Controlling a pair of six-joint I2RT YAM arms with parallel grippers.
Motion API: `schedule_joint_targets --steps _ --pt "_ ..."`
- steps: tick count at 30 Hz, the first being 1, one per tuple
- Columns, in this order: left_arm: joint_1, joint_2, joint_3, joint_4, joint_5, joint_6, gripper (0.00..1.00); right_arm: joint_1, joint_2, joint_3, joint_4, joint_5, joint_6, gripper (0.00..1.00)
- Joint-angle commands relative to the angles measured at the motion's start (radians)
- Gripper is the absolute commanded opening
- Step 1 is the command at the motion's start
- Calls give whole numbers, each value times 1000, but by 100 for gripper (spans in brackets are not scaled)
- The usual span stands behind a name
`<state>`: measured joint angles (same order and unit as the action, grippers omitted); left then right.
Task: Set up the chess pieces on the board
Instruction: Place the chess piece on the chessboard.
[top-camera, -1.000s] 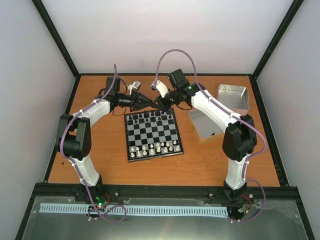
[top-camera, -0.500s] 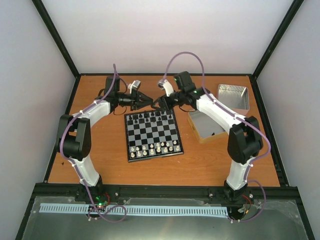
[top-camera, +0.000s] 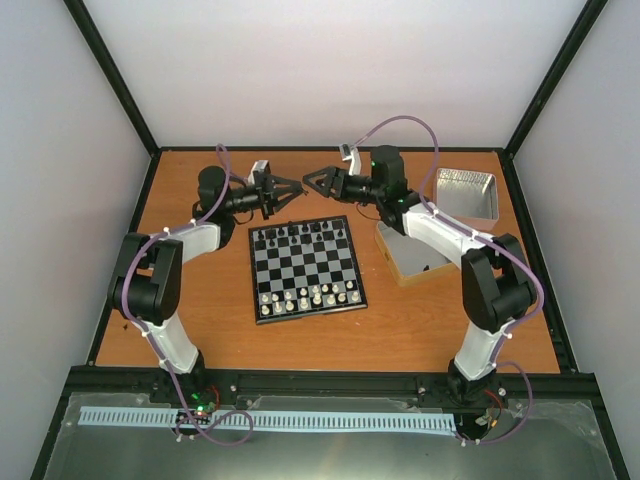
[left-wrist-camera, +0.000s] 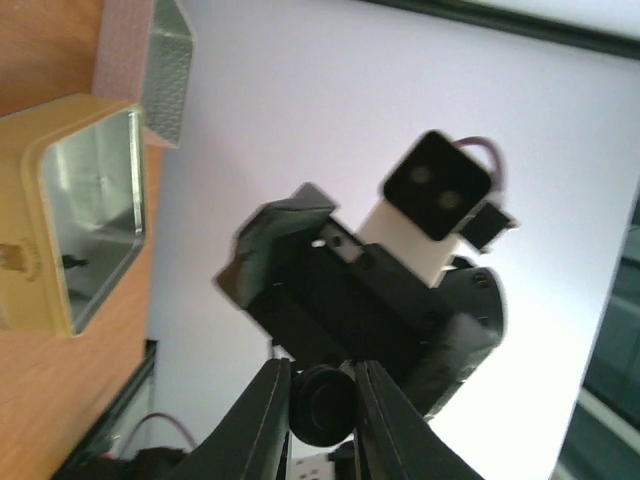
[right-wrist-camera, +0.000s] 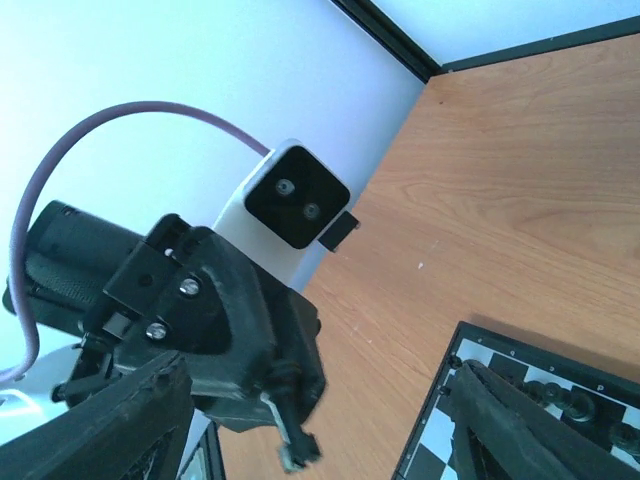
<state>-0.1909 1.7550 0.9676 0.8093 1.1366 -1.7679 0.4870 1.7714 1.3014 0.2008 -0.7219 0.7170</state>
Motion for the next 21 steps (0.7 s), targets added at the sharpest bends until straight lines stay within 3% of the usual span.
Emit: schedule_joint_targets --steps 1,4,14,16,21 --pt "4 -10 7 252 -106 -279 7 4 42 24 102 -23 138 69" --pt "5 -7 27 253 -125 -305 7 4 50 18 153 -53 160 66" --pt "5 -6 53 183 -141 -277 8 4 66 -14 393 -134 294 39" --pt "5 -5 62 170 -140 -265 8 4 72 -7 380 -132 290 39" --pt "5 -3 65 166 -137 -259 9 4 71 5 241 -83 223 48"
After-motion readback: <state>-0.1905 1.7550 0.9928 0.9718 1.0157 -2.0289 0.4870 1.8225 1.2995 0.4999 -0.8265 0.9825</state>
